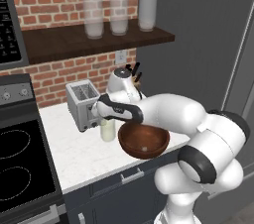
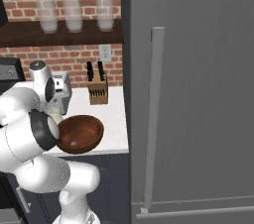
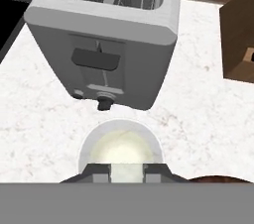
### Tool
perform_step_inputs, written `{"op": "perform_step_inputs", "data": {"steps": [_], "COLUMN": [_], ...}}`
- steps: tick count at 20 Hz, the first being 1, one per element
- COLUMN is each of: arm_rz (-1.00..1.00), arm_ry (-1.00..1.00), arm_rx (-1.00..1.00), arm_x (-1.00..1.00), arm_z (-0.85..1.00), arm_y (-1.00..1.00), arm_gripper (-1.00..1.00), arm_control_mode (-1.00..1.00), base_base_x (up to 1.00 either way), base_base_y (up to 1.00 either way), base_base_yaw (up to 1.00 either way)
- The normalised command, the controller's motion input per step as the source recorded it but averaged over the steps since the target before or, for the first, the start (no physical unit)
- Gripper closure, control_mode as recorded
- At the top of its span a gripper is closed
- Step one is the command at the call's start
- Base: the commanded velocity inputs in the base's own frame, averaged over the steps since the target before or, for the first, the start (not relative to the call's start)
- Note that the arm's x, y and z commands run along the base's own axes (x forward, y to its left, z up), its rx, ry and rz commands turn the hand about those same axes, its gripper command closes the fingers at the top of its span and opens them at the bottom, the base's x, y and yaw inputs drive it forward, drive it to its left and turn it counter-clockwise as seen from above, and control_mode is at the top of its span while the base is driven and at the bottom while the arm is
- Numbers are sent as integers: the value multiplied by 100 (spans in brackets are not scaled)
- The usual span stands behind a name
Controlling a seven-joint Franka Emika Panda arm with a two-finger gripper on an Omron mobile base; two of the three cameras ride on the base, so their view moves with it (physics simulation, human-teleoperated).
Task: Grab a lemon wedge from the fridge and one ice cube from the ice bowl, and put them in the glass of lemonade.
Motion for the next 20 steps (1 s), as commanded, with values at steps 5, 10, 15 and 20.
{"op": "perform_step_inputs", "data": {"steps": [5,10,15,20], "arm_rz": [2,3,2,0], "arm_ry": [1,0,0,-1], "arm_rx": [0,0,1,0], "arm_x": [0,0,0,0], "arm_z": [3,-1,-8,-16], "arm_y": [0,1,1,6], "arm_gripper": [100,100,100,100], "arm_control_mode": [-100,-100,-100,-100], "base_base_x": [0,0,0,0], "base_base_y": [0,0,0,0], "base_base_yaw": [0,0,0,0]}}
